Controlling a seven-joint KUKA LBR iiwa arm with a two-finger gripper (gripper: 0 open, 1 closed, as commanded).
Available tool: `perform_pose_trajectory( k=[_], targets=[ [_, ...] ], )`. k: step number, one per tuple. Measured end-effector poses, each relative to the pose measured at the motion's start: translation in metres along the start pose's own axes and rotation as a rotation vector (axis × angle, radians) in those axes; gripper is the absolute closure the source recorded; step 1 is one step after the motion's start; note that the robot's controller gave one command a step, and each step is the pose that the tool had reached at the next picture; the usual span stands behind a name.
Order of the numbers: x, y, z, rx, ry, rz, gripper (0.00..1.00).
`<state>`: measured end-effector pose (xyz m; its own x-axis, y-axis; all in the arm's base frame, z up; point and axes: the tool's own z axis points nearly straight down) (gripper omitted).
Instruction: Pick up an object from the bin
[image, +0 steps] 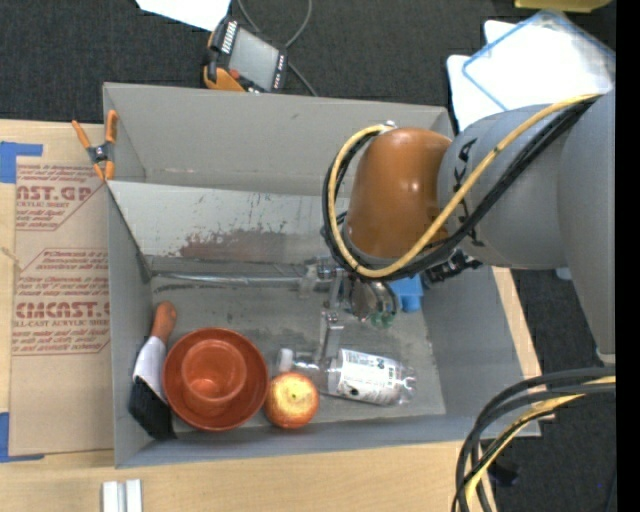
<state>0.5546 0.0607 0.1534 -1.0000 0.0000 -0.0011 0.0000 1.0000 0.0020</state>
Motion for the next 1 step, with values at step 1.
perform_pose_trajectory(
  k=[1],
  targets=[
    [0.0,0.0,0.0,0.0,0.0,0.0,0.0]
  ],
)
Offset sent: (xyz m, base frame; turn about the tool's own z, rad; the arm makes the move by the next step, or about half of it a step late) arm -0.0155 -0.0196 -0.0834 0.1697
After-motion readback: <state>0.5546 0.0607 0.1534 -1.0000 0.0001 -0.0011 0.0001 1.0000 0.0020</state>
